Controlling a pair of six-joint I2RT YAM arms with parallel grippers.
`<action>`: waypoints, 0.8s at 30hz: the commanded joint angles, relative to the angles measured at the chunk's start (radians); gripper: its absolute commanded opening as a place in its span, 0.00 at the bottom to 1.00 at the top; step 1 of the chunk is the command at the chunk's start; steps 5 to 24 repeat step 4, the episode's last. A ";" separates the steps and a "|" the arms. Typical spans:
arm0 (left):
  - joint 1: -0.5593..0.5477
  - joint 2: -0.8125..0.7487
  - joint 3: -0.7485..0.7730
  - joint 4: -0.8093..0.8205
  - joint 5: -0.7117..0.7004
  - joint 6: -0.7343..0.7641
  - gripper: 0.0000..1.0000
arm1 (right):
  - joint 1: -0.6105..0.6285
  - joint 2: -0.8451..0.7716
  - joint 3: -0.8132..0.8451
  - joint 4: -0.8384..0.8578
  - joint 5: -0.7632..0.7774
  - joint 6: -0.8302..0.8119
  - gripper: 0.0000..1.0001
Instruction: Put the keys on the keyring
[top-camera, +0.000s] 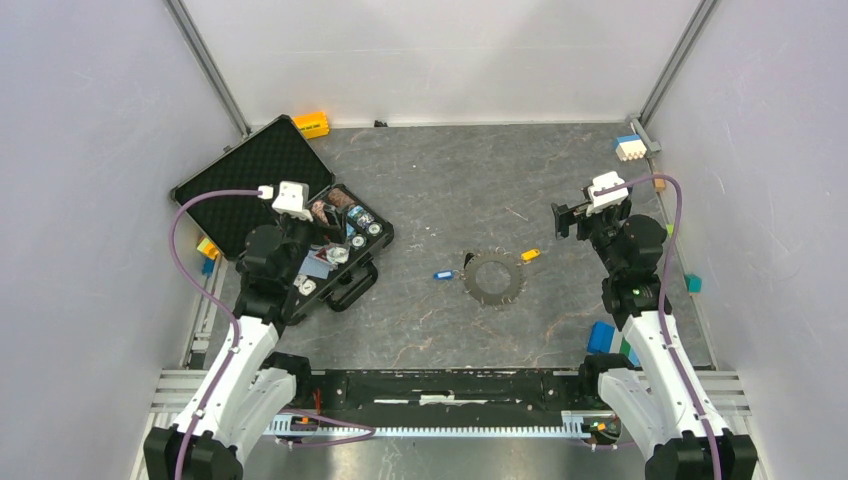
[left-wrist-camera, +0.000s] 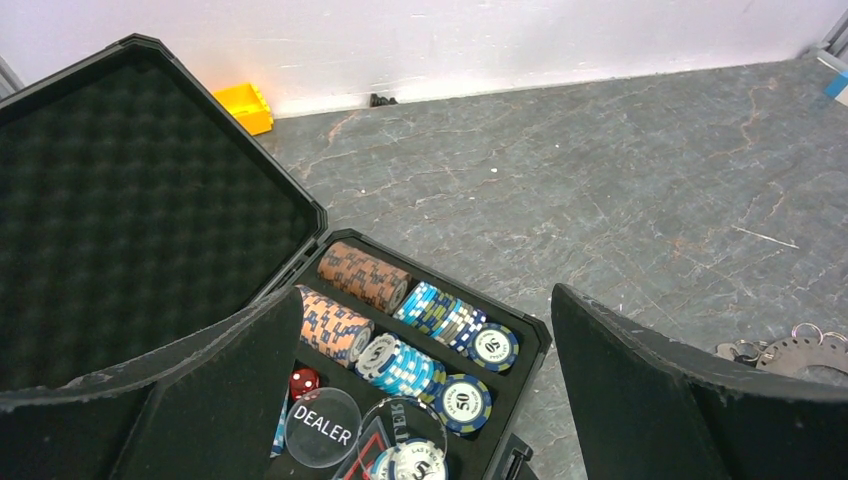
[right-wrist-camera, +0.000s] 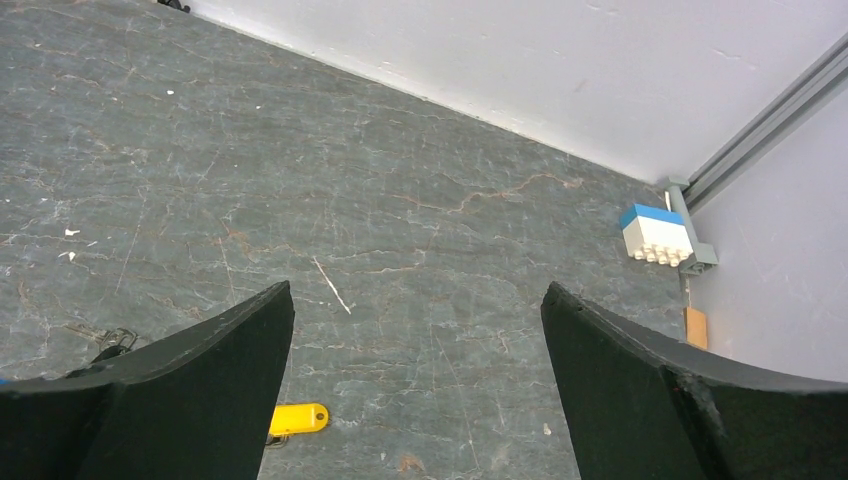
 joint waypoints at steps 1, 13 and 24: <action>0.005 0.001 0.031 0.017 0.019 -0.001 1.00 | -0.002 -0.005 -0.001 0.028 0.002 0.000 0.98; 0.005 0.001 0.034 0.013 0.013 0.000 1.00 | -0.002 -0.011 -0.001 0.030 0.005 -0.001 0.98; 0.005 0.001 0.034 0.013 0.013 0.000 1.00 | -0.002 -0.011 -0.001 0.030 0.005 -0.001 0.98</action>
